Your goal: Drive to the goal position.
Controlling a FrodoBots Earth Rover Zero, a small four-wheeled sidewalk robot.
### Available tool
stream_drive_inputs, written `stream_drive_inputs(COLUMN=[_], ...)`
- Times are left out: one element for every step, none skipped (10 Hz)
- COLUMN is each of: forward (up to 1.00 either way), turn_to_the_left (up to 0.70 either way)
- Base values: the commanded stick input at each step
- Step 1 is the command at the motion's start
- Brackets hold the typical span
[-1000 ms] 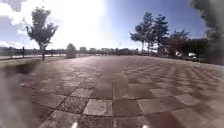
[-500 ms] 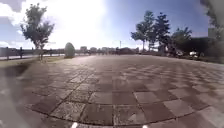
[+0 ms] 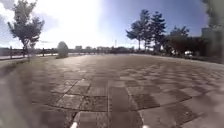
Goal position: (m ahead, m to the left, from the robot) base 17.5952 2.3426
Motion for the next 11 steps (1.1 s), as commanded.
stream_drive_inputs(forward=[1.0, 1.0, 1.0, 1.0, 1.0, 1.0, 1.0, 1.0, 1.0, 1.0, 1.0], turn_to_the_left=[0.0, 0.0, 0.0, 0.0, 0.0, -0.21, -0.4, 0.0, 0.0, 0.0, 0.0])
